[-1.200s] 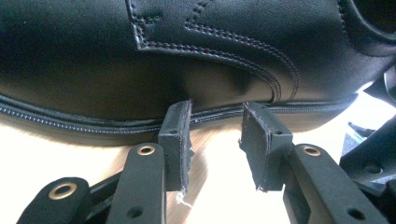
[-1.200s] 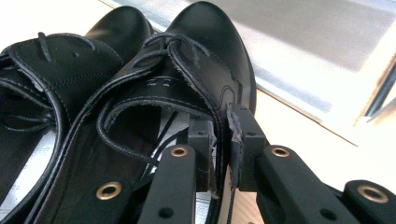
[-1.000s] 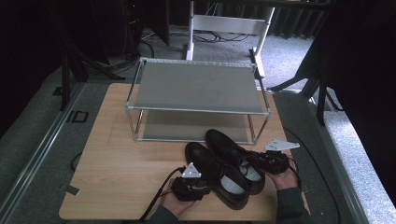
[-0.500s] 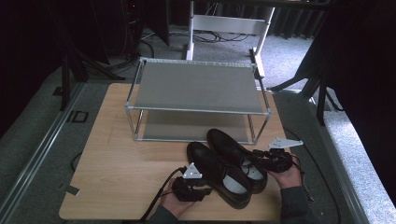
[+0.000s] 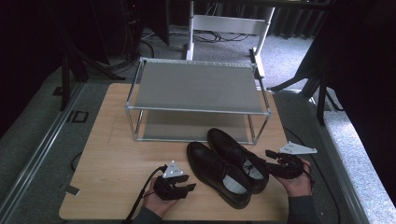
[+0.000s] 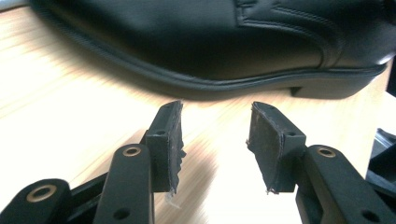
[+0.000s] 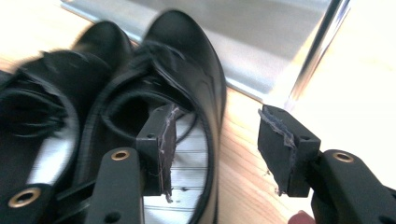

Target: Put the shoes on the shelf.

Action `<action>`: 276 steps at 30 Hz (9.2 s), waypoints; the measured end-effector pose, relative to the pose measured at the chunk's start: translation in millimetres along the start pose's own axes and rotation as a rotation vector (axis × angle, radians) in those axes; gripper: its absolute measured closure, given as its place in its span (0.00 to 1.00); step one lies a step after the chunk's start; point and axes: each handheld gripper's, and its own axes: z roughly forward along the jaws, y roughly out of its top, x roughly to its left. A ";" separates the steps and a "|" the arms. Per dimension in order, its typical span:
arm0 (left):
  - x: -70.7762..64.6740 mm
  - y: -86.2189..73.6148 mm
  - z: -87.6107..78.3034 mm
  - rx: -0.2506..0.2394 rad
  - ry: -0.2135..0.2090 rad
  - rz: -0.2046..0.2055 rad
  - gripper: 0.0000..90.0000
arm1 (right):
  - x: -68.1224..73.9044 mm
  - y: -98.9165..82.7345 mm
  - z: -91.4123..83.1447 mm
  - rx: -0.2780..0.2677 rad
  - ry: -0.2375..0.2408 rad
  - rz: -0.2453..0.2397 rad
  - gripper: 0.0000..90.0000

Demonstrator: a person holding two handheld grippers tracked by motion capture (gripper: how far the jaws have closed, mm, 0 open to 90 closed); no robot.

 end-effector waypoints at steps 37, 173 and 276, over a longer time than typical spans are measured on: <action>10.4 -13.2 -14.4 0.006 0.080 -0.020 0.58 | 62.8 7.9 2.1 0.227 0.045 -0.059 0.47; 20.2 -9.6 -16.1 0.000 0.132 -0.037 0.57 | 67.8 88.3 109.6 0.212 -0.054 0.318 0.89; 74.2 95.2 80.7 -0.015 0.214 -0.022 0.66 | 77.8 95.1 174.3 -0.207 -0.346 0.272 0.53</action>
